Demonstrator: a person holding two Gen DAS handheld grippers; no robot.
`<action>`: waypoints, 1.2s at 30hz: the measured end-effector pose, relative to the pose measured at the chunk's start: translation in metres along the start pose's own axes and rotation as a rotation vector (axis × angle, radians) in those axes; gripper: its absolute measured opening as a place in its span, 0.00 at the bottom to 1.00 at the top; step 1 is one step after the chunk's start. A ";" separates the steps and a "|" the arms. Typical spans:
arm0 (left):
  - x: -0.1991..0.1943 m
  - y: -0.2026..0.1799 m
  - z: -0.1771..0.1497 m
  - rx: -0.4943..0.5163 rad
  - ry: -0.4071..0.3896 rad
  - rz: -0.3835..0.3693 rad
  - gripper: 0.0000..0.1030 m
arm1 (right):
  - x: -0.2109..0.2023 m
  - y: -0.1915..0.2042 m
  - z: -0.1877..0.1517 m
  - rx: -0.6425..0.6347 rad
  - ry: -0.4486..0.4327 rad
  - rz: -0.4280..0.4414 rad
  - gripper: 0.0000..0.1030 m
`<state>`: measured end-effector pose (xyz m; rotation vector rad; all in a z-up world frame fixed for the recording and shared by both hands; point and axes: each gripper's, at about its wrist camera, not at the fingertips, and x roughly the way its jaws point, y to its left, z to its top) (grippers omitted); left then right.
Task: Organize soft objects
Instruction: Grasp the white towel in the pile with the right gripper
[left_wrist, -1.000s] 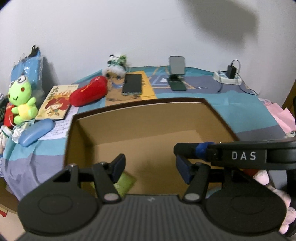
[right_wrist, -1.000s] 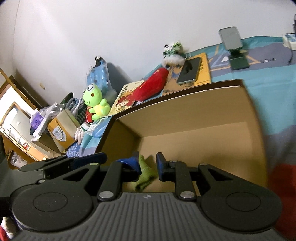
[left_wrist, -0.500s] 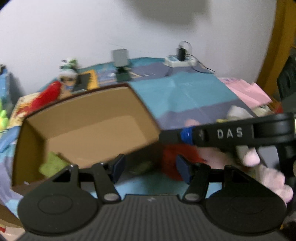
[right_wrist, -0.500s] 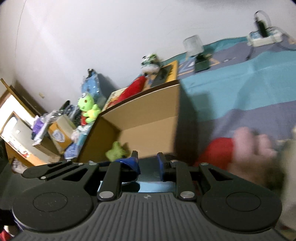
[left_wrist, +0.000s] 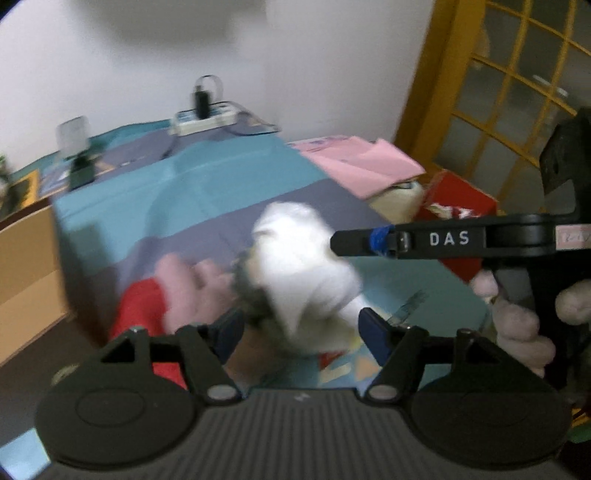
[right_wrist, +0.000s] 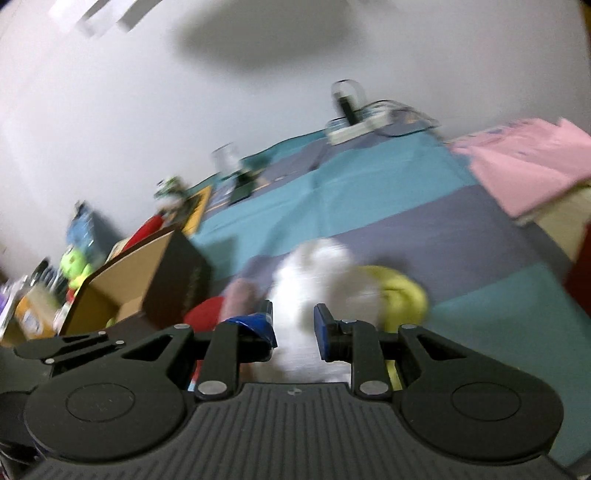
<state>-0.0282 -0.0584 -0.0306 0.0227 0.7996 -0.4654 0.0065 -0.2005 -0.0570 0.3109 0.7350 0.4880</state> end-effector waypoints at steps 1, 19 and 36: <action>0.007 -0.003 0.005 0.005 -0.001 -0.019 0.70 | -0.004 -0.008 0.000 0.017 -0.009 -0.015 0.07; 0.078 -0.004 0.021 0.009 -0.023 -0.003 0.55 | 0.023 -0.067 0.000 0.297 0.074 0.083 0.12; 0.016 0.009 0.019 -0.007 -0.145 -0.102 0.17 | 0.021 -0.040 0.008 0.296 0.094 0.261 0.11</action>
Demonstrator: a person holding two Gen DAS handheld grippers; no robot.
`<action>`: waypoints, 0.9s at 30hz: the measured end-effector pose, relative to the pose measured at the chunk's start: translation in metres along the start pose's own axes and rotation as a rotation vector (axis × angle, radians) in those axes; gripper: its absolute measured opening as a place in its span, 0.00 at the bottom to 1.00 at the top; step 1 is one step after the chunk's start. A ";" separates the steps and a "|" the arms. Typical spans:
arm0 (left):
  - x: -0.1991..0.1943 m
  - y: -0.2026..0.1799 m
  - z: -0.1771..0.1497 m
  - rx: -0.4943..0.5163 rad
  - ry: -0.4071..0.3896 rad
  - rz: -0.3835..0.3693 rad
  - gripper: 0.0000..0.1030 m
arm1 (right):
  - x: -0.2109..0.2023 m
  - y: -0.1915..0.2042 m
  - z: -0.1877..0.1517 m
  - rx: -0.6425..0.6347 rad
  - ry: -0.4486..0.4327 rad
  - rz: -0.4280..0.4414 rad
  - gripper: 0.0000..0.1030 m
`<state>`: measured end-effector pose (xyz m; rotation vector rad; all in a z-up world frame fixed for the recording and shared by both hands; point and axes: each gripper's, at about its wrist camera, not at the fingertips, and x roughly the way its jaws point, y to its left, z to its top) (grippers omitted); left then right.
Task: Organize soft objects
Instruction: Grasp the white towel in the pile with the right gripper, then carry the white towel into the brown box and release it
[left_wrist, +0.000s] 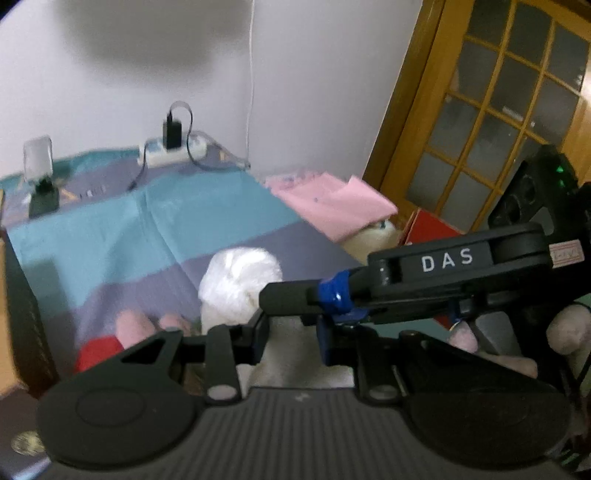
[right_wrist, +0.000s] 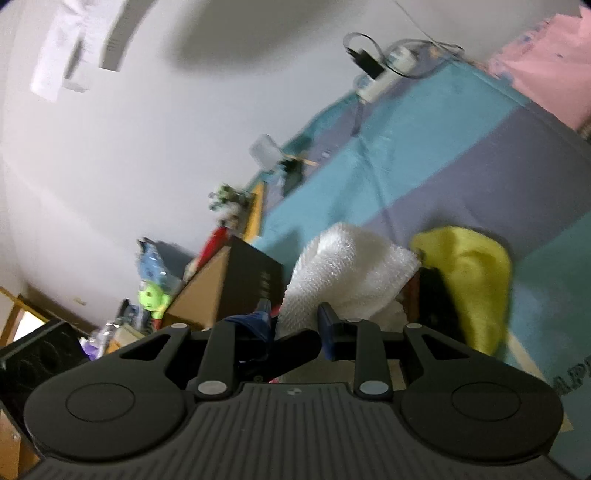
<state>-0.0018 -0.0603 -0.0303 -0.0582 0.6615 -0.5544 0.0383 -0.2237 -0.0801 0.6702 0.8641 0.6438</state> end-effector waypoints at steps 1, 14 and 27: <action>-0.008 0.000 0.003 0.005 -0.022 0.003 0.17 | -0.001 0.005 0.000 -0.006 -0.009 0.013 0.11; -0.124 0.050 0.032 0.057 -0.284 0.156 0.16 | 0.023 0.109 0.020 -0.151 -0.076 0.237 0.12; -0.195 0.185 0.002 -0.042 -0.286 0.389 0.16 | 0.168 0.216 0.011 -0.261 0.050 0.412 0.12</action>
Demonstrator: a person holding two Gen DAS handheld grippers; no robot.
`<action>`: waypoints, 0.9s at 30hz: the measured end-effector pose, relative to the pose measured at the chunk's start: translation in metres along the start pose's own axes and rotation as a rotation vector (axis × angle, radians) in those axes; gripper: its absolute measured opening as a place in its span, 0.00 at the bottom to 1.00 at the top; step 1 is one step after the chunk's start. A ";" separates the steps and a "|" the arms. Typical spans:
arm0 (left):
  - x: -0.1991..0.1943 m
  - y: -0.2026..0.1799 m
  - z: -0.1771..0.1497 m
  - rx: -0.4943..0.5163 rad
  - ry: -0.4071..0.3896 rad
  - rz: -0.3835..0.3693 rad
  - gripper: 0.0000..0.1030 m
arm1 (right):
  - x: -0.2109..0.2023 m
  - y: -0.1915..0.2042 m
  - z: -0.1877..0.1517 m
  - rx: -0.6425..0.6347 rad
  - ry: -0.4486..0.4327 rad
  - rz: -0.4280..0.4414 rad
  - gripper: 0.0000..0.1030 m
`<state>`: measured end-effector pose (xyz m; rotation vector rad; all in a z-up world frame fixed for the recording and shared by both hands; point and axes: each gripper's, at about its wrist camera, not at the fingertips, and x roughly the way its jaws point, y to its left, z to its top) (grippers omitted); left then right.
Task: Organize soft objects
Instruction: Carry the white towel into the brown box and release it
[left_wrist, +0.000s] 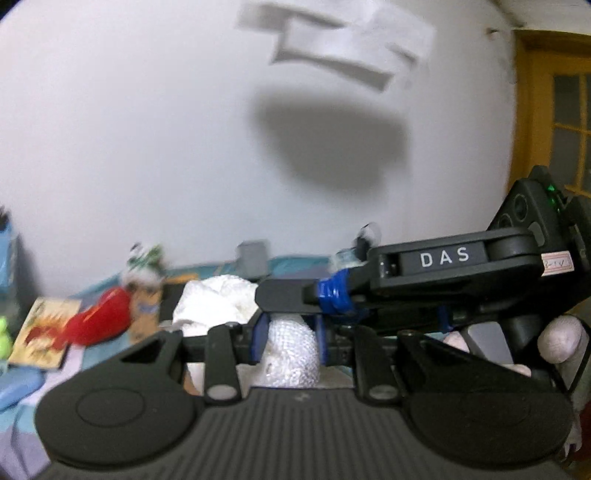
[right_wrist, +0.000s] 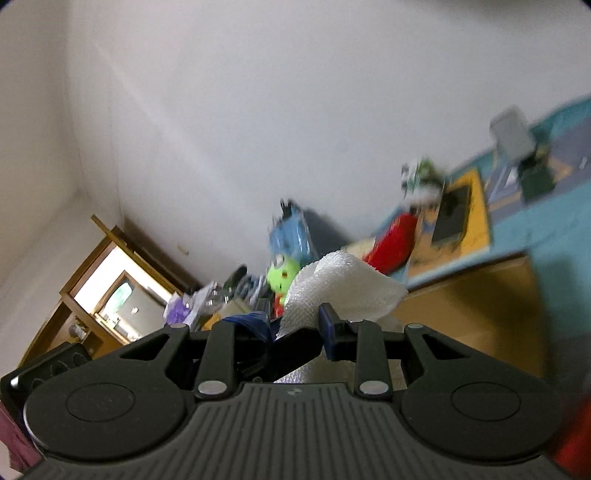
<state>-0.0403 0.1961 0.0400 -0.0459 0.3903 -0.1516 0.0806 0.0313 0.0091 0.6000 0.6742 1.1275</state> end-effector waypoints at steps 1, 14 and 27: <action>0.001 0.011 -0.005 -0.013 0.019 0.010 0.16 | 0.014 -0.003 -0.003 0.015 0.019 0.004 0.12; 0.024 0.098 -0.080 -0.147 0.289 0.047 0.16 | 0.116 -0.021 -0.075 0.086 0.257 -0.133 0.12; -0.011 0.092 -0.087 -0.135 0.323 0.133 0.49 | 0.120 -0.013 -0.095 0.126 0.352 -0.139 0.13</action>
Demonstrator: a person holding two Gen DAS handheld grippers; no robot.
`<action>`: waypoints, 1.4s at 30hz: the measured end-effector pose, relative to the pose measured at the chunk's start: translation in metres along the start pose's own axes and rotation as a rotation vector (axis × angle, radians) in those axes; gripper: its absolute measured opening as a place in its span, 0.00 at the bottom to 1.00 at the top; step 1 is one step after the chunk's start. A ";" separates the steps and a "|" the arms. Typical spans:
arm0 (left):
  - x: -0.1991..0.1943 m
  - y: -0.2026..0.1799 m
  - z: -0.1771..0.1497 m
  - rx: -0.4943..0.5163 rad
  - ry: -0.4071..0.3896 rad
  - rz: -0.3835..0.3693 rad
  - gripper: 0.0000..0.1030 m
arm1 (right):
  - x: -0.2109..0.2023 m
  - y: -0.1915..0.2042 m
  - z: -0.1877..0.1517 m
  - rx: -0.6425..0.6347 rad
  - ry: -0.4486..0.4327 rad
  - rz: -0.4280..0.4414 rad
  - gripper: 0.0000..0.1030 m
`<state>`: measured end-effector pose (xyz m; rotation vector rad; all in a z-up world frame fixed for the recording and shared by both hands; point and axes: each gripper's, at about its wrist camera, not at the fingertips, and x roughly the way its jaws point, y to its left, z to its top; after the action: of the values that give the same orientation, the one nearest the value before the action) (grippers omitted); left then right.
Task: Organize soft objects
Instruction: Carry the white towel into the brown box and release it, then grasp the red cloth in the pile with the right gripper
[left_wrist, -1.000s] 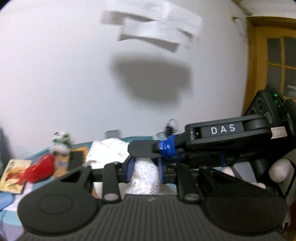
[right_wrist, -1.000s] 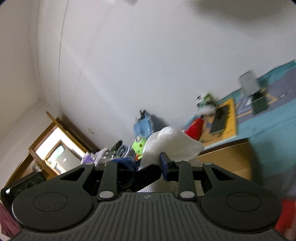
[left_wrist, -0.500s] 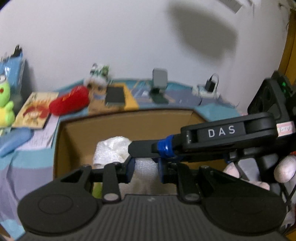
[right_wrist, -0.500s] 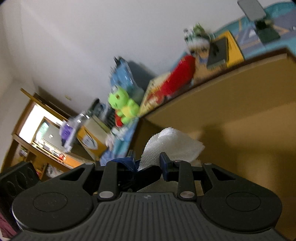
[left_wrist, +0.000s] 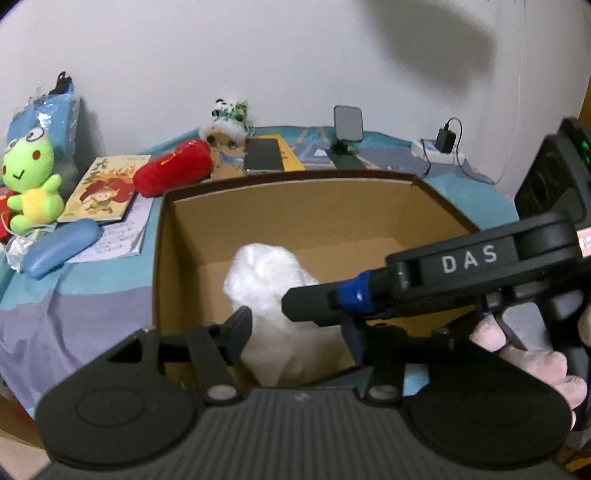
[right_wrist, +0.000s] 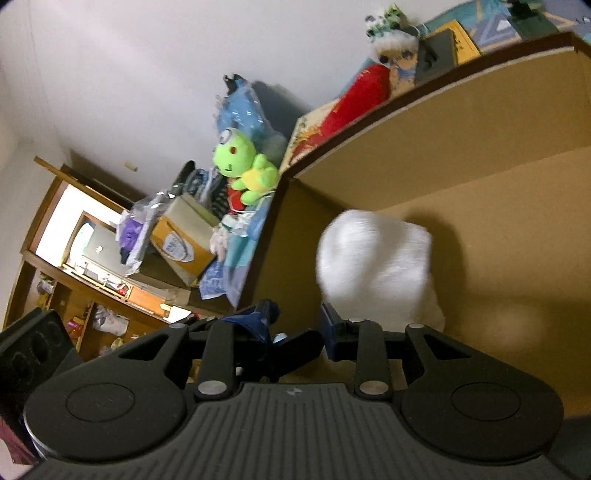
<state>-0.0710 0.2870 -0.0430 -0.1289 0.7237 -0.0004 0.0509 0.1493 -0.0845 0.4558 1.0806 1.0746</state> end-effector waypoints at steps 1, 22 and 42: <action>-0.005 -0.003 0.001 0.000 -0.007 -0.003 0.49 | -0.003 0.003 -0.001 -0.005 -0.005 0.005 0.13; -0.019 -0.142 -0.021 0.066 0.039 -0.146 0.52 | -0.122 -0.009 -0.048 -0.046 -0.115 -0.042 0.14; 0.097 -0.226 -0.058 0.028 0.178 -0.189 0.63 | -0.211 -0.095 -0.075 -0.003 -0.221 -0.344 0.14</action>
<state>-0.0267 0.0521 -0.1231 -0.1718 0.8864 -0.2046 0.0166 -0.0910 -0.0881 0.3602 0.9199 0.7047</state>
